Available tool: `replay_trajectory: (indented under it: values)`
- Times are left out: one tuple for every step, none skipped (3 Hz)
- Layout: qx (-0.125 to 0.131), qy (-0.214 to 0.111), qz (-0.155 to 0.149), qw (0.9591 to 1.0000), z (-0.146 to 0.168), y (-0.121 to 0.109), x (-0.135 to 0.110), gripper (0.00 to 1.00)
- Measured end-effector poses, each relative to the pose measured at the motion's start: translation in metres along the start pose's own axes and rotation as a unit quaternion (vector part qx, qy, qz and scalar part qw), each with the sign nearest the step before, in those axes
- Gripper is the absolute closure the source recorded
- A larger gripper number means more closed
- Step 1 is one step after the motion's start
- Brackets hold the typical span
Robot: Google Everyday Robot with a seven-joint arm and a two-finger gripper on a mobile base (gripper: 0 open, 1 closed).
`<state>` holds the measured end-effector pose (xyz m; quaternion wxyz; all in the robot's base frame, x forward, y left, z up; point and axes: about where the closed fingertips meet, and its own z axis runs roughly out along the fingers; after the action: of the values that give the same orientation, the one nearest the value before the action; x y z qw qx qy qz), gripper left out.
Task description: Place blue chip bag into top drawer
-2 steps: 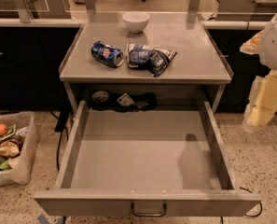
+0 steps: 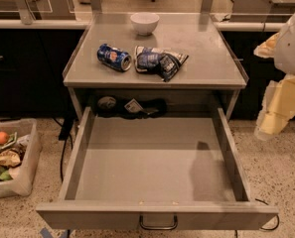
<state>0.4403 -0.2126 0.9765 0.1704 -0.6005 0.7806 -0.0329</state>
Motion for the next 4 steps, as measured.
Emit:
replay_trajectory:
  values:
    - [-0.02, -0.032, -0.026, 0.9989, 0.036, -0.007, -0.03, 0.0]
    - [-0.032, -0.067, -0.051, 0.9959, 0.079, -0.031, -0.077, 0.0]
    - [-0.031, -0.067, -0.051, 0.9959, 0.079, -0.032, -0.077, 0.0]
    - [-0.01, -0.075, -0.052, 0.9958, 0.079, -0.05, -0.084, 0.0]
